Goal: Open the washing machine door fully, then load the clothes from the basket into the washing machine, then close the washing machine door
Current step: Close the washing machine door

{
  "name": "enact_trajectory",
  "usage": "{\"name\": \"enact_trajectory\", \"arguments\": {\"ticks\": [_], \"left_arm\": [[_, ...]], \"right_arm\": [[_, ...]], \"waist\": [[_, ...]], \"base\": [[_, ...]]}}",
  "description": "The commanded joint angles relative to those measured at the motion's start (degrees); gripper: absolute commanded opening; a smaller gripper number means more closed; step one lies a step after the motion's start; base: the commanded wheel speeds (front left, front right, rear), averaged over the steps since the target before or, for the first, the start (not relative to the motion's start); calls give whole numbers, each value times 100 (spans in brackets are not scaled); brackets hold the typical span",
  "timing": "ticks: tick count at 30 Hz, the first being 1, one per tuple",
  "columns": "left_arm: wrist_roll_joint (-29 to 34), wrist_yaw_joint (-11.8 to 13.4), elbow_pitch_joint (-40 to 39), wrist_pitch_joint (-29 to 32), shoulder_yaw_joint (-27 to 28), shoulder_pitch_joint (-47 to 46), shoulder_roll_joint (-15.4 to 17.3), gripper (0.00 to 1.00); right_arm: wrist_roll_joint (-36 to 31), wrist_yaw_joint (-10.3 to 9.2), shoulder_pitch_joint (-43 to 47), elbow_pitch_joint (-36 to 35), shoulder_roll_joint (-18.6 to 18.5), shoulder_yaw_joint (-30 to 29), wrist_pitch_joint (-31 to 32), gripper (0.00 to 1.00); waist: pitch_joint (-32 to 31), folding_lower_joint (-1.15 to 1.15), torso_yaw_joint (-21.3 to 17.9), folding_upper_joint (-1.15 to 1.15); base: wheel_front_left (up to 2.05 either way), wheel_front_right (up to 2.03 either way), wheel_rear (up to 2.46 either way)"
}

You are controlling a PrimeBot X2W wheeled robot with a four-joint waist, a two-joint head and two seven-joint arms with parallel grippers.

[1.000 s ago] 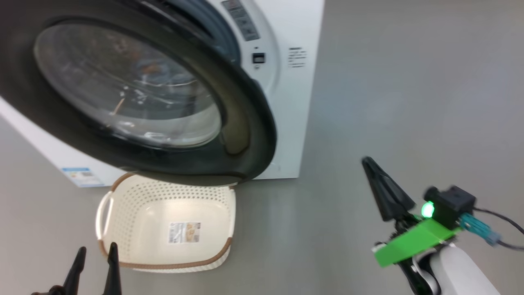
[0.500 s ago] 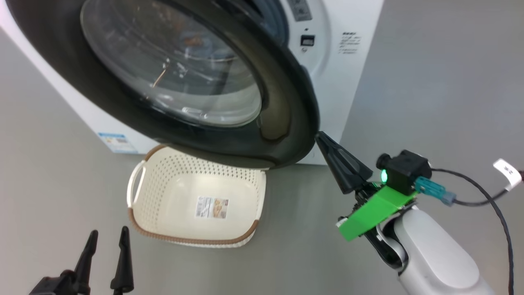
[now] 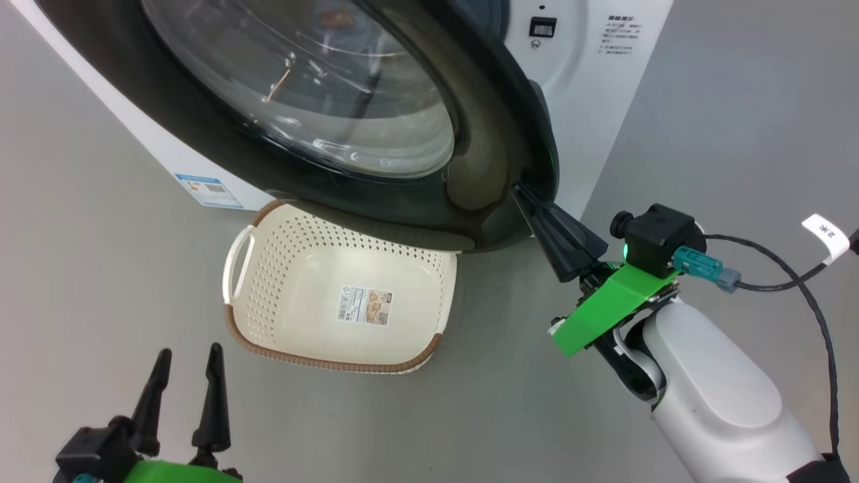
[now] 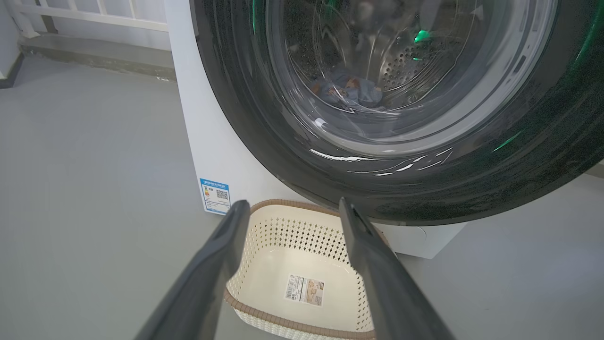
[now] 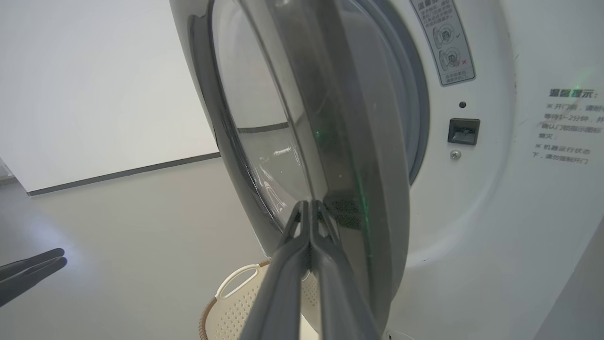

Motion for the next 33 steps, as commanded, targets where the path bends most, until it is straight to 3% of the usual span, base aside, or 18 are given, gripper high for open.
{"name": "enact_trajectory", "arguments": {"ticks": [1, 33], "left_arm": [[21, -18, -155, -71, 165, -240, 102, 100], [-119, -18, -225, -71, -255, -838, 66, 100]], "right_arm": [[53, 8, -152, -80, 61, 49, -27, 0], [-185, 8, -1721, 574, -166, -1226, -27, 0]], "waist": [[88, 0, 45, 0], [903, 0, 601, 0]], "base": [[0, 0, 0], [0, 0, 0]]}}
